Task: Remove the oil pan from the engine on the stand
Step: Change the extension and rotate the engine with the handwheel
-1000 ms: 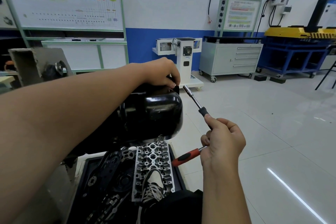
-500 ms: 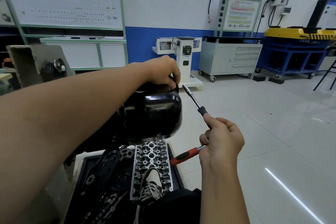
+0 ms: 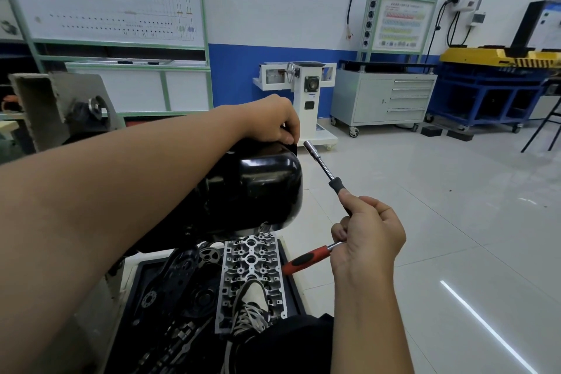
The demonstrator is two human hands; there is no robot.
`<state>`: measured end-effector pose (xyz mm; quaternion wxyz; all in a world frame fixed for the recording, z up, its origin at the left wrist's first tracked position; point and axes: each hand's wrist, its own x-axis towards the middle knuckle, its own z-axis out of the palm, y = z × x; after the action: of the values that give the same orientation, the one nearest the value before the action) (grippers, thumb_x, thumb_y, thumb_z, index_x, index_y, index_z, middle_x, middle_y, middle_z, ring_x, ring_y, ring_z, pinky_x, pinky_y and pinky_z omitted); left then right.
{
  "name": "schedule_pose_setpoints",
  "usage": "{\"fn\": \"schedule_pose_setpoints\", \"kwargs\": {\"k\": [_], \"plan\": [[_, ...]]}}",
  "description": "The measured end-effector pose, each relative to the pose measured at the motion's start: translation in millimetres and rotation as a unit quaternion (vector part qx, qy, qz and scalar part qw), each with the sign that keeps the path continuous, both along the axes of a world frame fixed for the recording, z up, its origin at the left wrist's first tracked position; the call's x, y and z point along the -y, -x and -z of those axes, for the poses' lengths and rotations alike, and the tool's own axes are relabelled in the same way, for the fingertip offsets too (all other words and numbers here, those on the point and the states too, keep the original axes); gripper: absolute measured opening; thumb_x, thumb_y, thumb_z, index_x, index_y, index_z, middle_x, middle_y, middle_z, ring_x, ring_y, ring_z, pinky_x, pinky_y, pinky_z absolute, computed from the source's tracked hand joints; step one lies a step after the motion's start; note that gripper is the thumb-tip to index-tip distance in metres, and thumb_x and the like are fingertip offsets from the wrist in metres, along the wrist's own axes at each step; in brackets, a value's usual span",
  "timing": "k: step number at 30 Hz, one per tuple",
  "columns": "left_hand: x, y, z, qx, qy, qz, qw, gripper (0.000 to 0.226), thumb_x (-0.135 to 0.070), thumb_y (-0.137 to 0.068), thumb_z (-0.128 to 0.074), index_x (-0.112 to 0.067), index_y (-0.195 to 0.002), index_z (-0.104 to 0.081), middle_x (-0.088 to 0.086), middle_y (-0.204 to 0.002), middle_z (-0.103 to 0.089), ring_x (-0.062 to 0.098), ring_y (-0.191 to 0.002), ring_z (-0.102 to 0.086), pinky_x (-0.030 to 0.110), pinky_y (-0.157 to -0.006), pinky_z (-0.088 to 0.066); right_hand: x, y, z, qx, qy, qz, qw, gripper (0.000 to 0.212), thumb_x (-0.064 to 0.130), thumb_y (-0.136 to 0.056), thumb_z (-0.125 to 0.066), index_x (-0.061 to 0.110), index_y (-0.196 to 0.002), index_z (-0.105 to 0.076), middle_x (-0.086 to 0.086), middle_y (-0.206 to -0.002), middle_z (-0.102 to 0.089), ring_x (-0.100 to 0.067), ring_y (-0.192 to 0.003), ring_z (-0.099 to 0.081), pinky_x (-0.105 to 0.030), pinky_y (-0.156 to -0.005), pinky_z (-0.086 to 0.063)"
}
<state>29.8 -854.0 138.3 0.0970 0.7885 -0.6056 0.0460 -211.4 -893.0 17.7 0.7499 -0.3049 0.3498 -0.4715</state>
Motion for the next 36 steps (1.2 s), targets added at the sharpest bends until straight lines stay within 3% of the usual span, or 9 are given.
{"fn": "schedule_pose_setpoints", "kwargs": {"k": [3,6,9,14,18,21,23,28,36], "plan": [[-1.4,-1.5,0.1,-0.007,0.039,0.001,0.999,0.008,-0.022,-0.084,-0.083,-0.027,-0.087,-0.078,-0.021,-0.084,-0.069,-0.003,-0.086,-0.062,0.024,-0.078,-0.050,-1.2,-0.5,-0.9,-0.003,0.001,0.001,1.000,0.027,-0.007,-0.075,-0.082,0.009,-0.082,-0.061,-0.005,-0.067,-0.054,-0.013,-0.038,-0.026,-0.023,-0.041,-0.028],[-4.2,-0.2,-1.9,-0.015,-0.014,0.015,1.000,0.013,-0.020,-0.093,-0.073,-0.029,-0.101,-0.079,-0.017,-0.102,-0.071,0.002,-0.098,-0.062,0.031,-0.093,-0.050,-2.2,-0.7,-0.9,0.001,0.001,0.000,1.000,0.027,-0.007,-0.075,-0.082,0.009,-0.082,-0.061,-0.006,-0.071,-0.055,-0.013,-0.038,-0.026,-0.023,-0.040,-0.028],[-5.4,3.3,-3.8,-0.009,-0.064,0.014,0.998,0.026,-0.015,-0.100,-0.062,-0.031,-0.112,-0.079,-0.012,-0.115,-0.073,0.008,-0.106,-0.063,0.036,-0.103,-0.049,-1.7,-0.3,-0.3,0.005,0.000,-0.003,1.000,0.028,-0.007,-0.076,-0.082,0.009,-0.081,-0.060,0.001,-0.056,-0.051,-0.013,-0.038,-0.025,-0.023,-0.041,-0.027],[-1.9,5.0,-6.0,0.058,-0.049,-0.004,0.997,0.020,-0.018,-0.094,-0.071,-0.034,-0.103,-0.080,-0.014,-0.104,-0.073,0.010,-0.098,-0.064,0.045,-0.094,-0.055,-1.9,0.9,-0.8,0.011,-0.003,-0.009,1.000,0.029,-0.008,-0.076,-0.081,0.010,-0.081,-0.059,0.006,-0.046,-0.049,-0.013,-0.039,-0.024,-0.023,-0.041,-0.026],[-0.7,2.8,-6.3,0.060,-0.019,0.011,0.998,0.010,-0.022,-0.086,-0.082,-0.026,-0.094,-0.078,-0.017,-0.089,-0.067,0.006,-0.088,-0.062,0.036,-0.085,-0.055,-2.1,1.1,-1.4,0.009,-0.006,-0.010,1.000,0.029,-0.007,-0.076,-0.081,0.010,-0.081,-0.058,0.007,-0.046,-0.052,-0.013,-0.039,-0.024,-0.024,-0.041,-0.026],[-4.3,-1.5,-5.3,0.023,0.019,0.023,0.999,0.012,-0.027,-0.082,-0.086,-0.026,-0.085,-0.074,-0.020,-0.082,-0.064,-0.001,-0.083,-0.060,0.021,-0.073,-0.044,-2.0,0.8,-1.3,0.009,-0.006,-0.011,1.000,0.029,-0.008,-0.076,-0.081,0.010,-0.081,-0.058,0.007,-0.046,-0.050,-0.013,-0.039,-0.024,-0.024,-0.041,-0.026],[-7.9,-2.4,-5.0,-0.001,0.009,0.031,0.999,0.008,-0.027,-0.087,-0.080,-0.028,-0.095,-0.077,-0.022,-0.091,-0.067,-0.003,-0.090,-0.060,0.022,-0.080,-0.046,-1.9,1.0,-1.5,0.011,-0.005,-0.013,1.000,0.029,-0.008,-0.077,-0.081,0.010,-0.082,-0.058,0.006,-0.045,-0.049,-0.013,-0.039,-0.024,-0.024,-0.041,-0.026],[-6.4,3.8,-5.7,-0.009,-0.074,0.020,0.997,0.025,-0.019,-0.102,-0.059,-0.032,-0.115,-0.077,-0.013,-0.117,-0.071,0.006,-0.108,-0.060,0.030,-0.100,-0.044,-2.7,0.9,-2.0,0.009,-0.002,-0.015,1.000,0.028,-0.007,-0.077,-0.081,0.010,-0.083,-0.059,0.006,-0.045,-0.049,-0.013,-0.039,-0.025,-0.024,-0.042,-0.027],[-0.2,-1.3,-4.3,0.022,-0.021,0.022,0.999,0.014,-0.016,-0.091,-0.075,-0.028,-0.098,-0.079,-0.023,-0.092,-0.067,-0.003,-0.090,-0.060,0.021,-0.082,-0.044,-3.4,1.5,-2.6,0.009,0.000,-0.011,1.000,0.028,-0.008,-0.077,-0.081,0.010,-0.082,-0.060,0.005,-0.045,-0.049,-0.013,-0.039,-0.025,-0.024,-0.041,-0.027]]}}
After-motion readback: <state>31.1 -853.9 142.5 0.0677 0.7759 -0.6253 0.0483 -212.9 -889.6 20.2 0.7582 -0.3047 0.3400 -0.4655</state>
